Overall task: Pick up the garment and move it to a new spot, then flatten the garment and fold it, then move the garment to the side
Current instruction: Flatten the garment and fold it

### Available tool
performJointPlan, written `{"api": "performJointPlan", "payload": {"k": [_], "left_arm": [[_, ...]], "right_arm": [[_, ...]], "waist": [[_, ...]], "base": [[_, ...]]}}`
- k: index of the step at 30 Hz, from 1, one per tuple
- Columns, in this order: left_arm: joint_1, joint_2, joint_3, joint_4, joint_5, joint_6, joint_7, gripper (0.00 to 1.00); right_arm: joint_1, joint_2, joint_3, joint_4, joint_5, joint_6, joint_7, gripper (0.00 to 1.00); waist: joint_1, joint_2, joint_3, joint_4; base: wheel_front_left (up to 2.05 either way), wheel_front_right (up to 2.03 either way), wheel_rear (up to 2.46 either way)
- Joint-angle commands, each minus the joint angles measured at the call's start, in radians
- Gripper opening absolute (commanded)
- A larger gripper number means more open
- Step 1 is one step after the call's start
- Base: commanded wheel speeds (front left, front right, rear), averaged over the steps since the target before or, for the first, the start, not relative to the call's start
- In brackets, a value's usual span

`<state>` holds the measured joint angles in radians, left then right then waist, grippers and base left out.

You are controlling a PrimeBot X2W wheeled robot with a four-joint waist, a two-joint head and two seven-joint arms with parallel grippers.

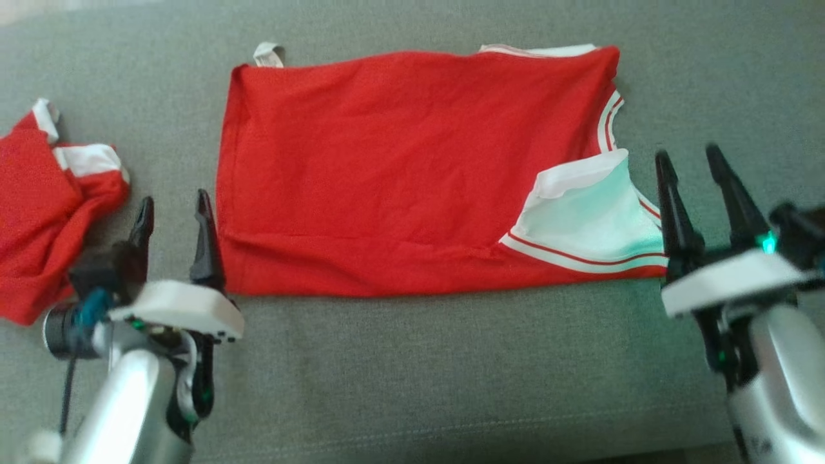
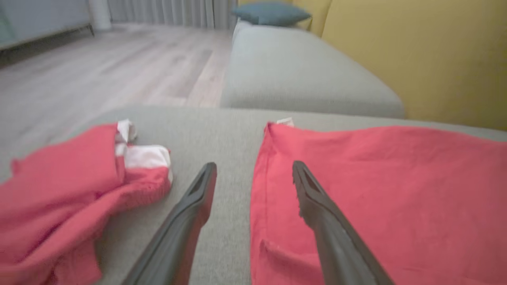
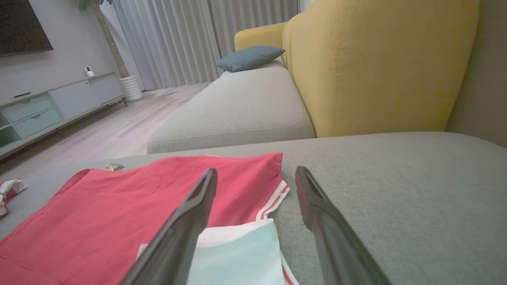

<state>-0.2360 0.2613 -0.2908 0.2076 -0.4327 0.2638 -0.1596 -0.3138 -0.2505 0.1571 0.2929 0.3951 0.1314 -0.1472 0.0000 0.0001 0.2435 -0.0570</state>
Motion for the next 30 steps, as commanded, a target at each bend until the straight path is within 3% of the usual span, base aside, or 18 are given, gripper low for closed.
{"api": "performJointPlan", "payload": {"k": [1, 13, 26, 30], "left_arm": [[0.001, 0.021, 0.026, -0.082, 0.037, 0.023, -0.048, 1.00], [0.210, 0.041, -0.008, -0.254, 0.141, 0.117, -0.086, 1.00], [0.232, 0.047, -0.030, -0.252, 0.138, 0.117, -0.069, 1.00], [0.208, 0.049, -0.045, -0.222, 0.121, 0.093, -0.034, 1.00]], "right_arm": [[0.047, 0.007, -0.007, -0.082, -0.026, -0.001, -0.008, 1.00], [0.313, 0.104, -0.084, -0.353, -0.119, -0.001, 0.118, 1.00], [0.366, 0.126, -0.095, -0.428, -0.130, -0.001, 0.184, 1.00], [0.362, 0.119, -0.104, -0.397, -0.125, -0.001, 0.210, 1.00]], "waist": [[0.0000, -0.0001, -0.022, 0.000], [0.0000, -0.0001, -0.083, -0.010], [0.0000, -0.0001, -0.092, -0.011], [0.0000, -0.0001, -0.071, -0.009]], "base": [[0.00, 0.00, 0.00], [0.00, 0.00, 0.00], [0.00, 0.00, 0.00], [0.00, 0.00, 0.00]]}}
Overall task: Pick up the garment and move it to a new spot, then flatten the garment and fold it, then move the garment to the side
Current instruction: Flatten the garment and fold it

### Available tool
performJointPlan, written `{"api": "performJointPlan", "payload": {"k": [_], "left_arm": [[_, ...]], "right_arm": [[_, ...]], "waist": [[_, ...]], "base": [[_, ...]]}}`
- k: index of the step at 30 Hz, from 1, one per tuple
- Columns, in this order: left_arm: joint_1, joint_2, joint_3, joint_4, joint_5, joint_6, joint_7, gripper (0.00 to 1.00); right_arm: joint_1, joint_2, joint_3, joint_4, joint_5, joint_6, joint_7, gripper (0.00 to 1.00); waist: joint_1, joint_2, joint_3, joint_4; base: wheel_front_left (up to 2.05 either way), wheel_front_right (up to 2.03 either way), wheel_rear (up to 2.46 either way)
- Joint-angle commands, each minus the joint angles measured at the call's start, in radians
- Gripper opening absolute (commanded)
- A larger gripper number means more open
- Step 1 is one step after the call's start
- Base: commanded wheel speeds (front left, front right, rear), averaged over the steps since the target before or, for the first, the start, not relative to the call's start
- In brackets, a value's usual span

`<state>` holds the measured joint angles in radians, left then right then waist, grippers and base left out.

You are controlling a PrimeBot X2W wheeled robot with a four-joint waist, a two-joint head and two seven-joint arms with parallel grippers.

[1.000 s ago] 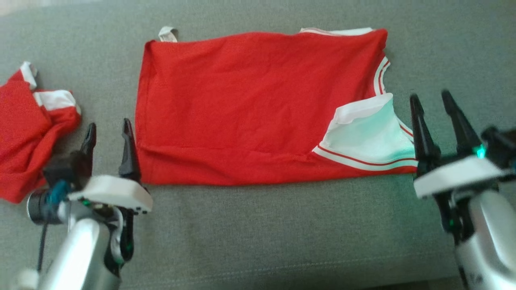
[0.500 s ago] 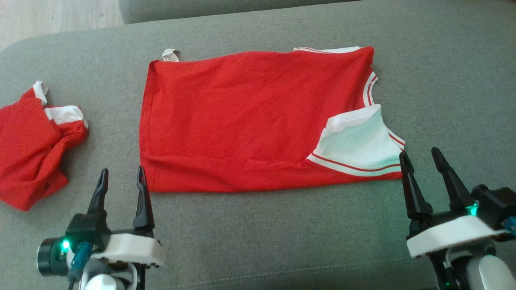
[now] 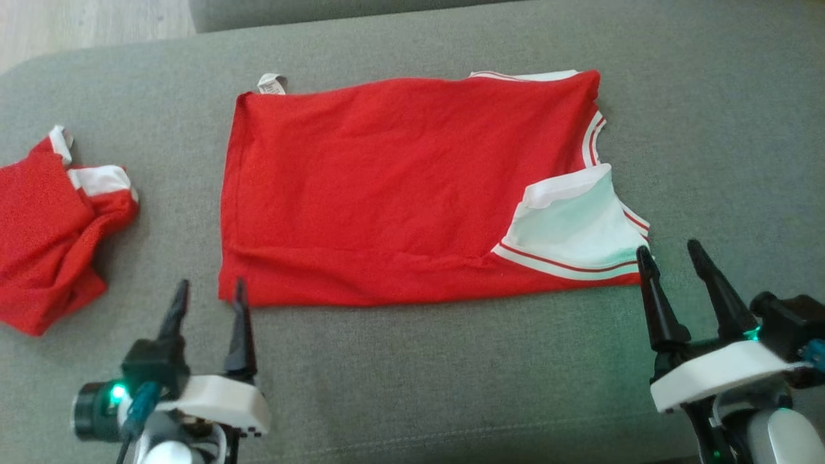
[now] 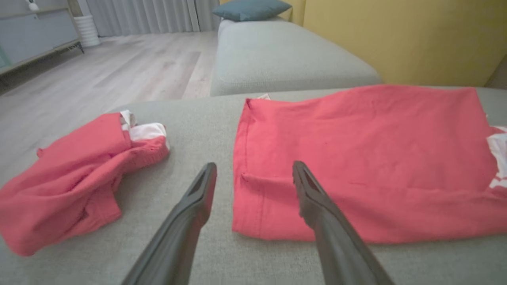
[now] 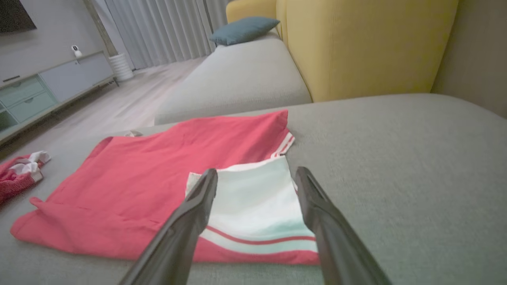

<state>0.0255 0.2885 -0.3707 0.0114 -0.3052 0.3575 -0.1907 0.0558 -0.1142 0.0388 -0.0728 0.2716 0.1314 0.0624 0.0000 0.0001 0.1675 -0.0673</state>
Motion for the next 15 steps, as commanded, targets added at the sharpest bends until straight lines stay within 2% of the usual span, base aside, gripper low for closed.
{"api": "performJointPlan", "payload": {"k": [1, 10, 15], "left_arm": [[-0.063, 0.022, 0.032, -0.014, -0.012, -0.010, 0.007, 1.00], [-0.189, 0.006, 0.032, 0.180, -0.109, -0.100, 0.110, 1.00], [-0.239, 0.000, 0.036, 0.277, -0.157, -0.133, 0.175, 1.00]], "right_arm": [[-0.011, -0.022, 0.012, -0.016, 0.000, -0.001, 0.008, 1.00], [-0.109, -0.096, 0.028, 0.200, 0.045, -0.001, 0.047, 1.00], [-0.194, -0.122, 0.065, 0.297, 0.091, -0.001, 0.062, 1.00]], "waist": [[0.0000, -0.0001, 0.015, 0.002], [0.0000, -0.0001, 0.093, 0.009], [0.0000, -0.0001, 0.123, 0.010]], "base": [[0.00, 0.00, 0.00], [0.00, 0.00, 0.00], [0.00, 0.00, 0.00]]}}
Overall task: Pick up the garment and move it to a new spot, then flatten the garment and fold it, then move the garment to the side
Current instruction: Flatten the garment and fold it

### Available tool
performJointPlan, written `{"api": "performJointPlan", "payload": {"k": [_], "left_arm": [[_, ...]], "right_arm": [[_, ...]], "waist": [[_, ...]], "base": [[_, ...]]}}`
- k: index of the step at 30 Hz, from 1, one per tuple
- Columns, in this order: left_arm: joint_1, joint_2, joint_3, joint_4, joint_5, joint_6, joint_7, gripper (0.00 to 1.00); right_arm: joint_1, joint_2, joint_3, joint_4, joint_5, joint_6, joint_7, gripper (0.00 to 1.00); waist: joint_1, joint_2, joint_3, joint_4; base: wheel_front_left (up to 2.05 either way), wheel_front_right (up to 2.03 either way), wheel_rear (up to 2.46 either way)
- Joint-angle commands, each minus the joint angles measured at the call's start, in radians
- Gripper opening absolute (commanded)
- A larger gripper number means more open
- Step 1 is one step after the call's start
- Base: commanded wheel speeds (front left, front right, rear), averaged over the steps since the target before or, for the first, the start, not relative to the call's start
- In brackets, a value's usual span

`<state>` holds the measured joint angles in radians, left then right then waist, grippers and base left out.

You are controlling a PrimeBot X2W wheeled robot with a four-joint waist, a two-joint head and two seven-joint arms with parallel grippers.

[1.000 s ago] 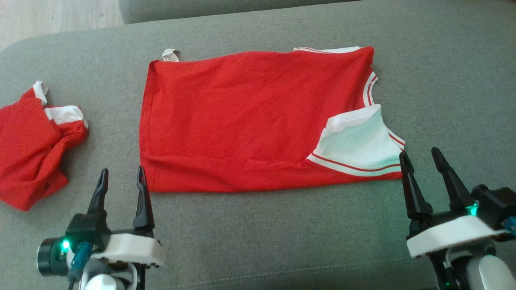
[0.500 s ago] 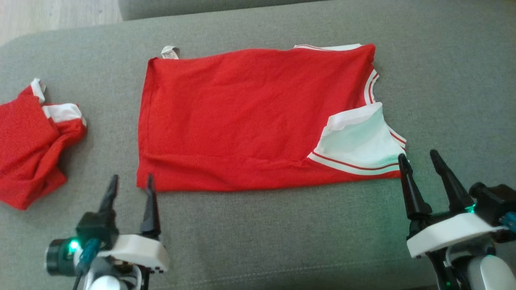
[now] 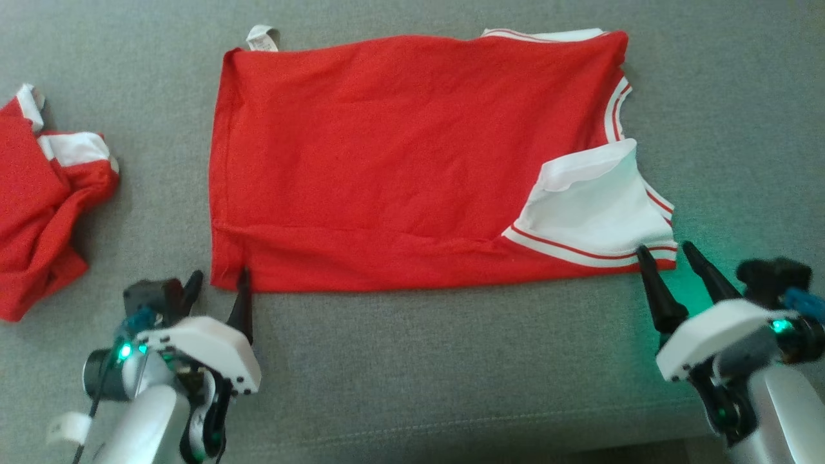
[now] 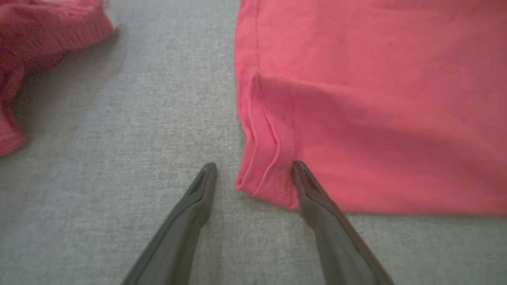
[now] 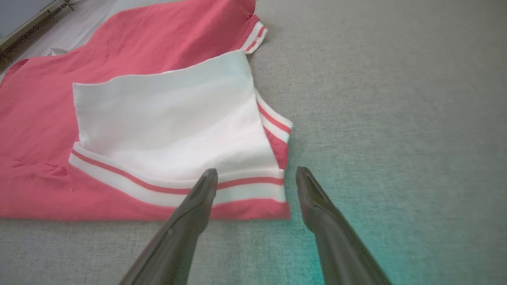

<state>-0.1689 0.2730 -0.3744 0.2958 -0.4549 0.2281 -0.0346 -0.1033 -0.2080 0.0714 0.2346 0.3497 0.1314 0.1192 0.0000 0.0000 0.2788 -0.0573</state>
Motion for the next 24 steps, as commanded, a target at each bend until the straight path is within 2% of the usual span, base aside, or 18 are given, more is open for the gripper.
{"api": "performJointPlan", "payload": {"k": [1, 4, 5, 6, 7, 8, 9, 10, 17, 24], "left_arm": [[-0.052, 0.016, 0.036, 0.005, -0.011, -0.006, 0.036, 1.00], [-0.062, 0.017, 0.030, 0.022, -0.023, -0.013, 0.076, 1.00], [-0.067, 0.018, 0.029, 0.026, -0.030, -0.018, 0.090, 0.94], [-0.071, 0.021, 0.026, 0.032, -0.034, -0.024, 0.105, 0.49], [-0.074, 0.023, 0.024, 0.034, -0.039, -0.031, 0.115, 0.18], [-0.076, 0.026, 0.021, 0.033, -0.041, -0.036, 0.123, 0.00], [-0.077, 0.030, 0.018, 0.031, -0.040, -0.038, 0.128, 0.00], [-0.076, 0.035, 0.014, 0.027, -0.036, -0.039, 0.131, 0.00], [-0.025, 0.073, 0.010, -0.071, -0.006, -0.007, 0.119, 0.00], [0.101, 0.113, 0.014, -0.217, -0.008, 0.044, 0.166, 0.00]], "right_arm": [[-0.049, -0.031, 0.040, 0.009, 0.024, -0.001, 0.015, 1.00], [-0.079, -0.037, 0.057, 0.039, 0.044, -0.001, 0.028, 1.00], [-0.091, -0.037, 0.063, 0.057, 0.057, -0.001, 0.038, 1.00], [-0.102, -0.038, 0.069, 0.073, 0.068, -0.001, 0.047, 1.00], [-0.112, -0.040, 0.075, 0.086, 0.078, -0.001, 0.053, 1.00], [-0.118, -0.040, 0.081, 0.099, 0.091, -0.001, 0.061, 0.90], [-0.123, -0.041, 0.088, 0.106, 0.102, -0.001, 0.062, 0.38], [-0.126, -0.043, 0.093, 0.109, 0.112, -0.001, 0.059, 0.00], [-0.062, -0.047, 0.074, 0.071, 0.144, -0.001, 0.031, 0.00], [0.096, -0.015, 0.002, -0.026, 0.135, -0.001, 0.087, 0.00]], "waist": [[0.0000, 0.0000, 0.016, 0.001], [0.0000, 0.0000, 0.026, 0.000], [0.0000, 0.0000, 0.029, 0.000], [0.0000, 0.0000, 0.032, 0.000], [0.0000, 0.0000, 0.034, 0.000], [0.0000, 0.0000, 0.035, 0.001], [0.0000, 0.0000, 0.035, 0.001], [0.0000, 0.0000, 0.034, 0.002], [0.0000, 0.0000, -0.001, 0.007], [0.0000, 0.0000, -0.059, 0.010]], "base": [[0.00, 0.00, 0.00], [0.00, 0.00, 0.00], [0.00, 0.00, 0.00], [0.00, 0.00, 0.00], [0.00, 0.00, 0.00], [0.00, 0.00, 0.00], [0.00, 0.00, 0.00], [0.00, 0.00, 0.00], [0.00, 0.00, 0.00], [0.00, 0.00, 0.00]]}}
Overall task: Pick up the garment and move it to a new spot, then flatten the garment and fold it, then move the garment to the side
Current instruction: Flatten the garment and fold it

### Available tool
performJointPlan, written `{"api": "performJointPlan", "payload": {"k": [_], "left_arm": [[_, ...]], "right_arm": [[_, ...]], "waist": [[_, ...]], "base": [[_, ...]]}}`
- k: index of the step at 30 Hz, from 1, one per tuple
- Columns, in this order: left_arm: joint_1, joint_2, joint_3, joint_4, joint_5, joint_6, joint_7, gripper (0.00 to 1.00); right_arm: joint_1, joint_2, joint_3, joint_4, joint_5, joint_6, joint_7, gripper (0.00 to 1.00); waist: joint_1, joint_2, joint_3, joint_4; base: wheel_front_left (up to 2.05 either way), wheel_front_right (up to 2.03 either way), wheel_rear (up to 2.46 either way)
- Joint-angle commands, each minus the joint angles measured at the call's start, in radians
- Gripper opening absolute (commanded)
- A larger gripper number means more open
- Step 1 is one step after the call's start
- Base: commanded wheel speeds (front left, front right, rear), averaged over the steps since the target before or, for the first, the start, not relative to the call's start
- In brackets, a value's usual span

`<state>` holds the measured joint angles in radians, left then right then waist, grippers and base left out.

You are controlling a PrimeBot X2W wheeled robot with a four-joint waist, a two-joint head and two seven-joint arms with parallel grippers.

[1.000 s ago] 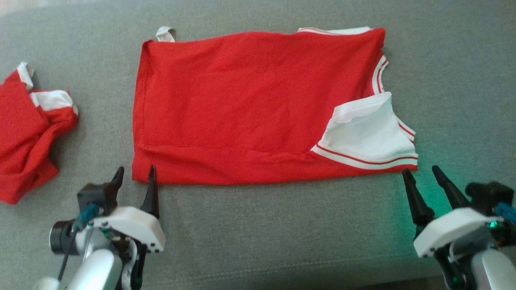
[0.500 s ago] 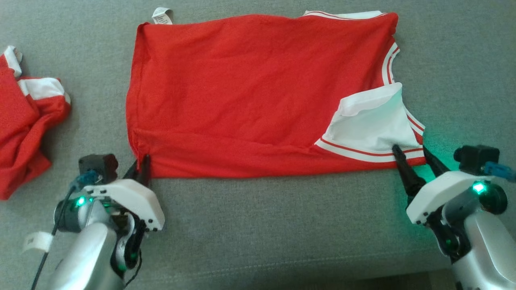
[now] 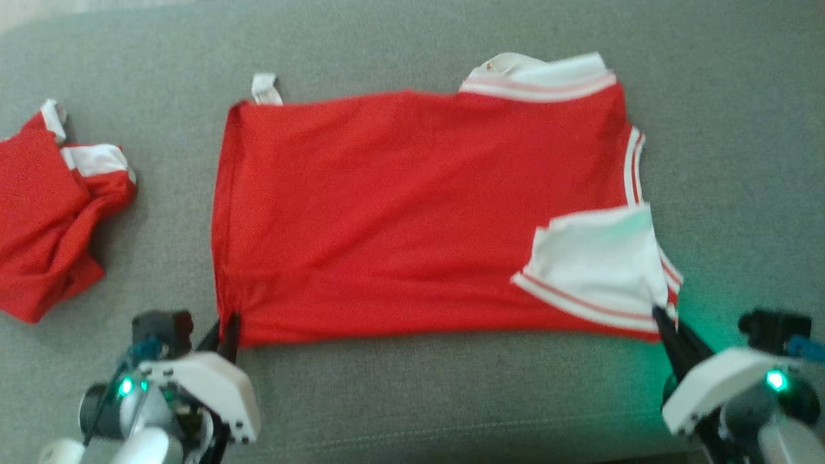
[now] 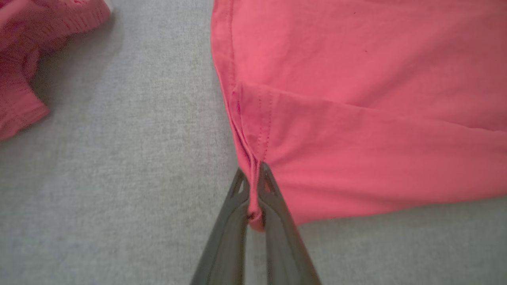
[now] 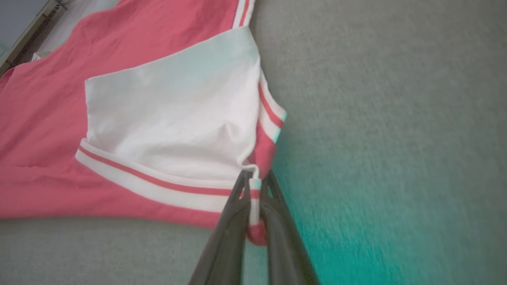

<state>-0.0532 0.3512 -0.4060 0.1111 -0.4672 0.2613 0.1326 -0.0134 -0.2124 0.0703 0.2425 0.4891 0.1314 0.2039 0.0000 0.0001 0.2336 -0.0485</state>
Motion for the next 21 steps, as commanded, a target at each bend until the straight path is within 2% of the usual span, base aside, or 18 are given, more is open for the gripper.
{"api": "performJointPlan", "payload": {"k": [1, 6, 7, 8, 9, 13, 17, 21], "left_arm": [[0.004, 0.038, 0.046, -0.046, 0.001, 0.017, 0.008, 0.00], [0.090, 0.036, 0.039, -0.098, -0.026, 0.040, 0.049, 0.00], [0.105, 0.036, 0.036, -0.103, -0.030, 0.043, 0.056, 0.00], [0.115, 0.034, 0.035, -0.110, -0.030, 0.048, 0.052, 0.38], [0.120, 0.038, 0.030, -0.112, -0.019, 0.052, 0.047, 1.00], [0.129, 0.018, 0.023, -0.119, -0.011, 0.061, 0.009, 1.00], [0.105, -0.004, 0.046, -0.148, 0.042, 0.094, -0.135, 1.00], [0.066, -0.019, 0.048, -0.185, 0.104, 0.119, -0.253, 1.00]], "right_arm": [[0.029, -0.002, -0.008, -0.052, -0.007, -0.001, 0.013, 0.00], [0.113, 0.037, -0.047, -0.124, -0.029, -0.001, 0.064, 0.00], [0.125, 0.044, -0.051, -0.132, -0.031, -0.001, 0.073, 0.28], [0.134, 0.049, -0.059, -0.140, -0.036, -0.001, 0.079, 1.00], [0.142, 0.054, -0.065, -0.147, -0.042, -0.001, 0.085, 1.00], [0.143, 0.066, -0.081, -0.205, -0.093, -0.001, 0.031, 1.00], [0.118, 0.069, -0.077, -0.303, -0.159, -0.001, -0.060, 1.00], [0.086, 0.075, -0.063, -0.394, -0.196, -0.001, -0.079, 1.00]], "waist": [[0.0000, -0.0001, -0.022, 0.002], [0.0000, -0.0001, -0.059, -0.005], [0.0000, -0.0001, -0.065, -0.006], [0.0000, -0.0001, -0.071, -0.005], [0.0000, -0.0001, -0.076, -0.004], [0.0000, -0.0001, -0.090, -0.002], [0.0000, -0.0001, -0.101, -0.002], [0.0000, -0.0001, -0.114, -0.001]], "base": [[0.00, 0.00, 0.00], [0.00, 0.00, 0.00], [0.00, 0.00, 0.00], [0.00, 0.00, 0.00], [0.00, 0.00, 0.00], [0.00, 0.00, 0.00], [0.00, 0.00, 0.00], [0.00, 0.00, 0.00]]}}
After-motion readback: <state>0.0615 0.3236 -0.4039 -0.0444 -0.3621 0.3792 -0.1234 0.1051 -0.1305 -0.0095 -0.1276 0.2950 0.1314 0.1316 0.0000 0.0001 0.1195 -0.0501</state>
